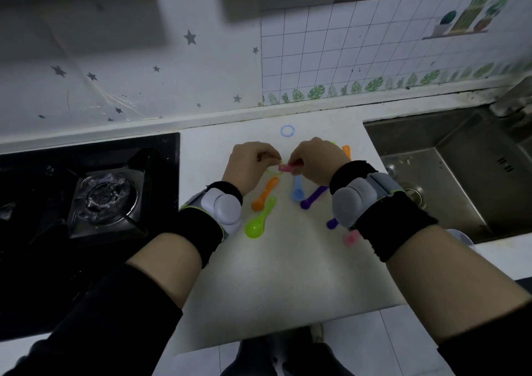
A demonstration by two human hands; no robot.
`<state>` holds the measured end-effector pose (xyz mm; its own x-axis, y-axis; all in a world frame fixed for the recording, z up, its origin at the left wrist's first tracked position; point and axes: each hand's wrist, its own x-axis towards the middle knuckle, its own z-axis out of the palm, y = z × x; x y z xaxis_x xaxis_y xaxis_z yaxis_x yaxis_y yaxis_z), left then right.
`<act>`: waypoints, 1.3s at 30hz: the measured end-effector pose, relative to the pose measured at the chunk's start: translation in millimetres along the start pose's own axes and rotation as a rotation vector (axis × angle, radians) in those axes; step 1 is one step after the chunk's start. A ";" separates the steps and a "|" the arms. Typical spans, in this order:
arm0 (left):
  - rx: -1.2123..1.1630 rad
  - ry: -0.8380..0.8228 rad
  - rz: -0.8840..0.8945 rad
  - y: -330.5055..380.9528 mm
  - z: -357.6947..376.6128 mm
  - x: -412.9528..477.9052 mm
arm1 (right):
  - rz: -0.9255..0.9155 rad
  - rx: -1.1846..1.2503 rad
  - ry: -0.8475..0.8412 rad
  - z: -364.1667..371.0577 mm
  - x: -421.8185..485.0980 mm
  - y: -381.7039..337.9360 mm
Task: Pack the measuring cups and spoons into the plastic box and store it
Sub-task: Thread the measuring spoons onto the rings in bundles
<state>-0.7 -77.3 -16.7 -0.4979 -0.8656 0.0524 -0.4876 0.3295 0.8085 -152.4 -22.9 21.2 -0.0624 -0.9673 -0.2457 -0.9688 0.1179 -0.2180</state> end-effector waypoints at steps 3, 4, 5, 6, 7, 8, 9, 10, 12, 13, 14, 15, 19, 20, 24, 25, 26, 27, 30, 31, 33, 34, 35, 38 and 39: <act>-0.053 0.036 0.006 8.3 -5.1 3.9 | 0.005 0.055 0.042 -2.6 -0.6 2.4; -0.101 0.058 -0.008 11.2 -7.7 5.1 | 0.006 0.110 0.065 -3.0 -0.8 4.3; -0.164 0.085 -0.031 13.9 -9.8 5.5 | 0.011 0.192 0.097 -2.1 -1.4 6.0; -0.242 0.115 -0.060 18.2 -13.4 7.5 | 0.019 0.300 0.143 -3.9 -1.6 6.3; -0.332 0.136 -0.098 20.9 -14.6 8.0 | 0.035 0.435 0.188 -2.7 -2.1 6.2; -0.423 0.152 -0.133 24.7 -16.4 9.5 | 0.049 0.577 0.238 -3.4 -1.8 5.1; -0.508 0.163 -0.161 28.5 -17.4 10.3 | 0.059 0.708 0.280 -3.6 -1.9 3.4; -0.583 0.170 -0.178 32.7 -18.5 10.8 | 0.065 0.824 0.308 -4.2 -1.8 1.0; -0.688 0.168 -0.180 40.5 -19.4 12.1 | 0.079 1.001 0.320 -5.5 -0.1 -3.6; -0.713 0.162 -0.172 44.0 -20.0 13.3 | 0.091 1.056 0.322 -6.4 1.6 -5.5; -0.727 0.157 -0.163 47.0 -20.2 14.1 | 0.100 1.099 0.328 -7.0 3.3 -7.3; -0.740 0.150 -0.155 49.6 -20.6 14.8 | 0.106 1.141 0.338 -7.4 4.7 -9.1; -0.805 0.122 -0.117 55.8 -24.6 17.7 | 0.072 1.199 0.358 -8.9 10.3 -15.0; -0.811 0.117 -0.107 56.0 -25.1 18.0 | 0.066 1.203 0.353 -8.3 11.7 -16.6; -0.793 0.121 -0.118 50.4 -26.1 17.5 | 0.094 1.209 0.353 -2.6 16.0 -24.2; -0.785 0.119 -0.123 48.3 -27.3 17.1 | 0.092 1.197 0.354 -0.9 16.6 -26.2; -0.776 0.112 -0.125 46.4 -28.7 16.8 | 0.081 1.183 0.351 0.6 17.0 -27.7; -0.765 0.102 -0.123 44.6 -30.3 16.3 | 0.062 1.175 0.339 2.1 17.2 -29.1; -0.727 0.085 -0.102 39.7 -37.4 15.7 | 0.027 1.177 0.291 9.1 18.7 -29.7; -0.719 0.085 -0.100 39.5 -39.3 16.2 | 0.053 1.182 0.286 12.4 19.6 -28.3; -0.722 0.076 -0.114 36.7 -44.0 16.4 | 0.181 1.199 0.293 24.6 21.0 -28.8; -0.729 0.068 -0.125 35.1 -46.1 16.4 | 0.260 1.179 0.296 33.4 21.4 -29.2; -0.736 0.062 -0.135 34.2 -47.8 16.5 | 0.328 1.114 0.291 43.8 21.3 -29.1; -0.754 0.050 -0.154 31.4 -52.2 17.1 | 0.464 0.820 0.193 75.8 17.2 -31.3; -0.763 0.048 -0.160 31.0 -53.2 17.1 | 0.496 0.758 0.146 84.8 15.4 -32.8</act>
<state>13.8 -101.9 40.5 -0.4229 -0.9020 -0.0872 0.0861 -0.1357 0.9870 -101.3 -22.6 -55.5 -0.5087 -0.7792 -0.3662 -0.4096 0.5932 -0.6931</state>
